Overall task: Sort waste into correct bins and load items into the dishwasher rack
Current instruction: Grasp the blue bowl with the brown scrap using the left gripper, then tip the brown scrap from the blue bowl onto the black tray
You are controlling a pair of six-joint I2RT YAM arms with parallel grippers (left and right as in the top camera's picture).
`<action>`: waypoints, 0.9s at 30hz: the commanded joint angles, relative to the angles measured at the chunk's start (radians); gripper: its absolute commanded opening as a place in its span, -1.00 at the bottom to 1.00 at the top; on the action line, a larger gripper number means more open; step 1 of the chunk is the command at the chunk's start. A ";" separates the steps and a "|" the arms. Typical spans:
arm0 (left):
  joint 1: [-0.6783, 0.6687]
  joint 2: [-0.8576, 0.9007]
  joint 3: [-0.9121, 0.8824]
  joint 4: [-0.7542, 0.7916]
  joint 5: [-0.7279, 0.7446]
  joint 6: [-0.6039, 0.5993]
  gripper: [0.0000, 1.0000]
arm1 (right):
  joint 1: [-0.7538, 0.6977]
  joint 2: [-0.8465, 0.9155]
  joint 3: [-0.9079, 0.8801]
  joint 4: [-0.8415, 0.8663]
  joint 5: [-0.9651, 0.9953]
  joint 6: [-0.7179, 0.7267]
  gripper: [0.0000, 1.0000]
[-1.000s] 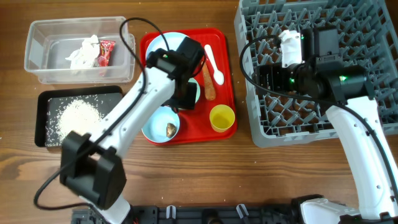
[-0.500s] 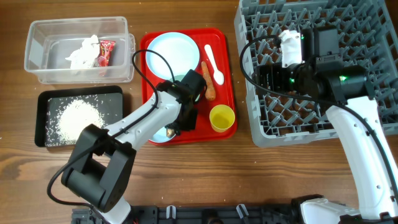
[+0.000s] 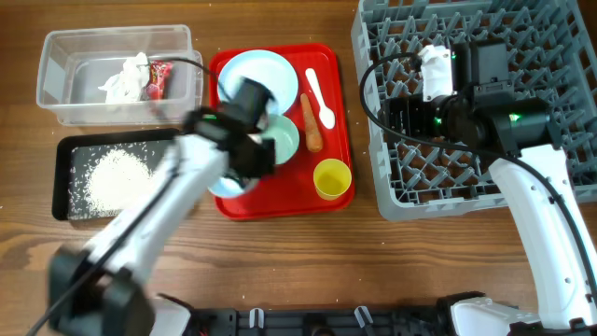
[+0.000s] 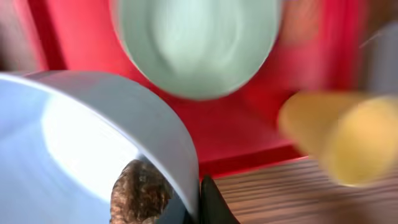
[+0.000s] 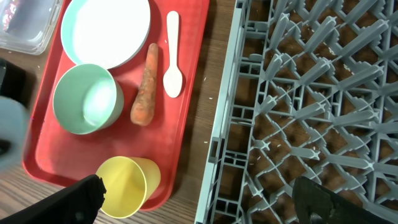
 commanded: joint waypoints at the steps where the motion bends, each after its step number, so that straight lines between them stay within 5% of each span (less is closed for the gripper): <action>1: 0.196 -0.159 0.034 -0.006 0.202 0.002 -0.92 | 0.002 0.009 0.011 0.000 -0.014 0.006 1.00; 9: 0.799 -0.151 0.034 -0.026 0.597 0.196 -0.92 | 0.002 0.009 0.011 0.001 -0.013 0.005 1.00; 14: 1.083 0.061 0.033 -0.026 0.906 0.374 -0.92 | 0.002 0.009 0.011 0.002 -0.013 0.005 1.00; 20: 1.218 0.330 0.033 -0.090 1.319 0.505 -0.92 | 0.002 0.009 0.011 0.000 -0.014 0.005 0.99; 27: 1.237 0.351 0.033 -0.089 1.494 0.489 -0.92 | 0.002 0.009 0.011 0.000 -0.013 0.006 1.00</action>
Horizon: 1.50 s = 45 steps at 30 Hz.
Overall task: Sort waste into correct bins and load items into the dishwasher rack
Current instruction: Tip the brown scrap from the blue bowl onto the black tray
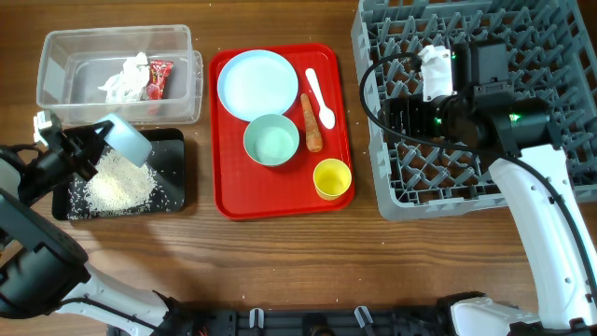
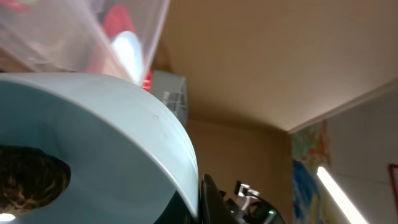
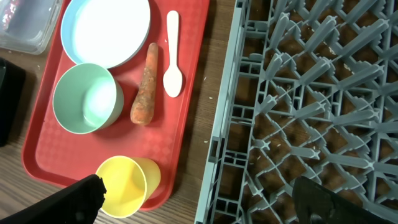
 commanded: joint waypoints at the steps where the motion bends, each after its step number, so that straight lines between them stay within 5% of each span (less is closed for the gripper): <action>1: 0.005 0.000 0.006 0.000 0.097 0.016 -0.92 | 0.002 0.009 0.011 0.002 -0.013 0.006 0.99; 5: 0.025 0.000 0.006 0.016 -0.116 0.045 -0.92 | 0.002 0.009 0.011 -0.005 -0.013 0.005 0.99; 11: 0.035 0.000 0.006 0.015 -0.313 0.332 -0.92 | 0.002 0.009 0.011 -0.006 -0.013 0.006 1.00; 15: 0.036 0.000 0.006 -0.061 -0.125 0.340 -0.92 | 0.002 0.009 0.011 -0.006 -0.013 0.006 0.99; 17: 0.037 0.000 0.006 -0.113 -0.054 0.302 -0.92 | 0.002 0.009 0.011 -0.013 -0.013 0.006 1.00; 19: 0.038 0.000 0.006 -0.021 -0.131 0.269 -0.92 | 0.002 0.009 0.011 -0.013 -0.013 0.006 0.99; 21: 0.037 0.000 0.006 0.034 -0.265 0.056 -0.92 | 0.002 0.009 0.011 -0.013 -0.013 0.005 0.99; 26: 0.044 0.000 0.006 -0.071 0.103 0.016 -0.92 | 0.002 0.009 0.011 -0.019 -0.013 0.005 0.99; 28: 0.044 0.000 0.012 -0.093 0.103 -0.054 -0.92 | 0.002 0.009 0.011 -0.023 -0.013 0.005 1.00; 32: 0.051 0.000 0.012 0.095 -0.050 -0.108 -0.92 | 0.002 0.009 0.011 -0.021 -0.013 0.004 1.00; 35: 0.050 -0.001 0.014 -0.085 0.103 -0.131 -0.92 | 0.002 0.009 0.011 -0.021 -0.013 0.005 0.99; 45: 0.031 -0.030 0.019 -0.022 -0.048 -0.078 -0.92 | 0.002 0.009 0.011 -0.018 -0.013 0.005 0.99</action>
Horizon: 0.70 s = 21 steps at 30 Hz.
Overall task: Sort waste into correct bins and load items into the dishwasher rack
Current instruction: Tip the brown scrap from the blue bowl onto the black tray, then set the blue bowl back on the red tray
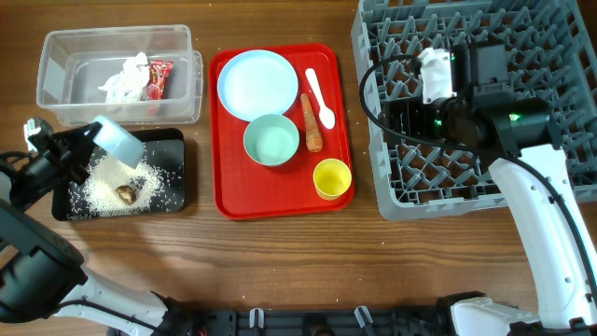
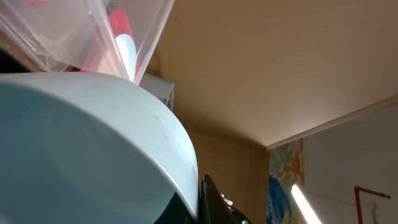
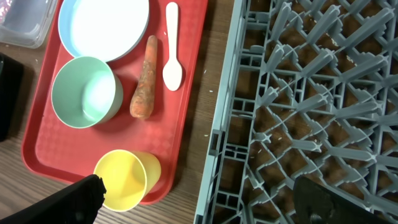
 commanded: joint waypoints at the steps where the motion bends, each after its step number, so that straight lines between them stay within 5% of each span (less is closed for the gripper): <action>1: -0.041 -0.059 0.022 -0.001 -0.092 0.038 -0.92 | 0.002 0.008 0.011 0.005 -0.013 0.005 0.99; 6: -0.249 -0.301 0.059 0.007 -0.384 0.054 -0.92 | 0.002 0.008 0.011 0.011 -0.013 0.005 0.99; 9: -0.522 -0.444 0.059 0.003 -0.708 0.050 -0.92 | 0.002 0.008 0.011 0.031 -0.013 0.006 1.00; 16: -1.129 -0.407 0.016 0.007 -1.425 -0.208 -0.92 | 0.002 0.008 0.011 0.037 -0.013 0.007 0.99; 21: -1.298 -0.346 -0.096 0.114 -1.518 -0.315 -0.92 | 0.002 0.008 0.011 0.042 -0.013 0.007 1.00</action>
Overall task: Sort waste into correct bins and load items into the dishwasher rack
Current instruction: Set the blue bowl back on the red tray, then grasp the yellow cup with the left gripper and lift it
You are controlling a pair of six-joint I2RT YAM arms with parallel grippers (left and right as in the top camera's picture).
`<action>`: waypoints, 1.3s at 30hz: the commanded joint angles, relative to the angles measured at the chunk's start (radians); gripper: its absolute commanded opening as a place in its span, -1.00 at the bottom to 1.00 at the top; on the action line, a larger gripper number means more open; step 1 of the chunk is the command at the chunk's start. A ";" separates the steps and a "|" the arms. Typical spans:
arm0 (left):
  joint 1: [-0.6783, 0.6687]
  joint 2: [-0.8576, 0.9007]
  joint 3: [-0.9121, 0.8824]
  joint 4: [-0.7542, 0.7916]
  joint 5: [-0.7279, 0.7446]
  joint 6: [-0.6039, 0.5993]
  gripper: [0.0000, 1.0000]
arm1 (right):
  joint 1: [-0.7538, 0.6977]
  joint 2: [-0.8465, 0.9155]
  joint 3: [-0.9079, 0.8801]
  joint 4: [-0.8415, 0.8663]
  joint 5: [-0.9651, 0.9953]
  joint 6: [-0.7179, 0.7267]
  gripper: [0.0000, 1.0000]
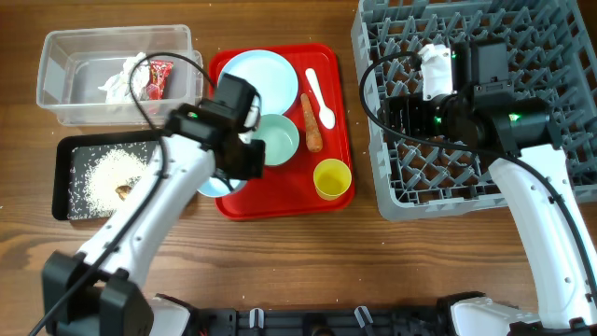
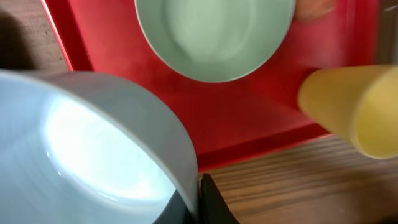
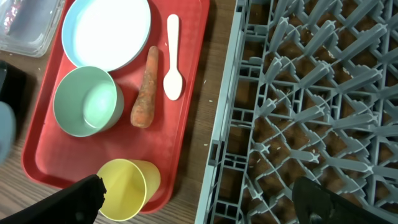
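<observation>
My left gripper (image 2: 198, 193) is shut on the rim of a light blue bowl (image 2: 81, 143), which looks empty. In the overhead view the bowl (image 1: 213, 187) sits at the front left edge of the red tray (image 1: 280, 201). On the tray are a green bowl (image 1: 278, 138), a pale blue plate (image 1: 256, 79), a carrot (image 1: 311, 123), a white spoon (image 1: 319, 98) and a yellow cup (image 1: 332, 177). My right gripper (image 3: 202, 205) hangs open over the left edge of the grey dishwasher rack (image 1: 476, 140), holding nothing.
A black tray (image 1: 70, 191) at the left holds rice and a brown scrap (image 1: 124, 191). Behind it stands a clear bin (image 1: 56, 89) with a tissue and a red wrapper. The rack fills the right side, close to the red tray.
The left gripper with the blue bowl has moved from over the black tray at the far left back to the red tray's front left edge. The bowl is now upright. The right arm barely moved.
The left gripper first held the blue bowl, with a brown scrap inside, at the red tray's front left. Then the bowl was tilted over the black tray, scrap still in it. Later the scrap lay on the rice. Now the empty bowl is back at the red tray.
</observation>
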 commanded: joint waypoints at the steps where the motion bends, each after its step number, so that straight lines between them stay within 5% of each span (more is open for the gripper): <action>1: -0.088 0.047 -0.091 0.096 -0.121 -0.082 -0.92 | 0.002 0.008 0.011 0.006 -0.013 0.007 0.99; 7: -0.178 0.128 -0.178 0.245 -0.125 -0.078 -0.89 | 0.002 0.008 0.011 0.006 -0.013 0.007 1.00; 9: -0.187 0.137 -0.179 0.243 -0.125 -0.078 -0.68 | 0.002 0.008 0.011 0.006 -0.013 0.006 0.99; 13: -0.186 0.138 -0.175 0.229 -0.125 -0.078 0.12 | 0.002 0.008 0.011 0.008 -0.013 0.007 0.99; 18: -0.167 0.128 -0.002 0.079 -0.123 -0.077 0.25 | 0.002 0.008 0.011 0.016 -0.008 0.008 0.99; 22: -0.170 0.125 0.132 0.094 0.064 0.018 0.32 | 0.002 0.008 0.011 0.016 0.018 0.008 1.00; 35: -0.256 0.322 0.131 0.180 0.138 0.110 0.04 | 0.001 0.008 0.011 0.018 0.134 0.008 0.99; 39: -0.256 0.341 0.132 0.181 0.139 0.105 -0.65 | -0.002 0.008 0.011 0.020 0.139 0.009 0.99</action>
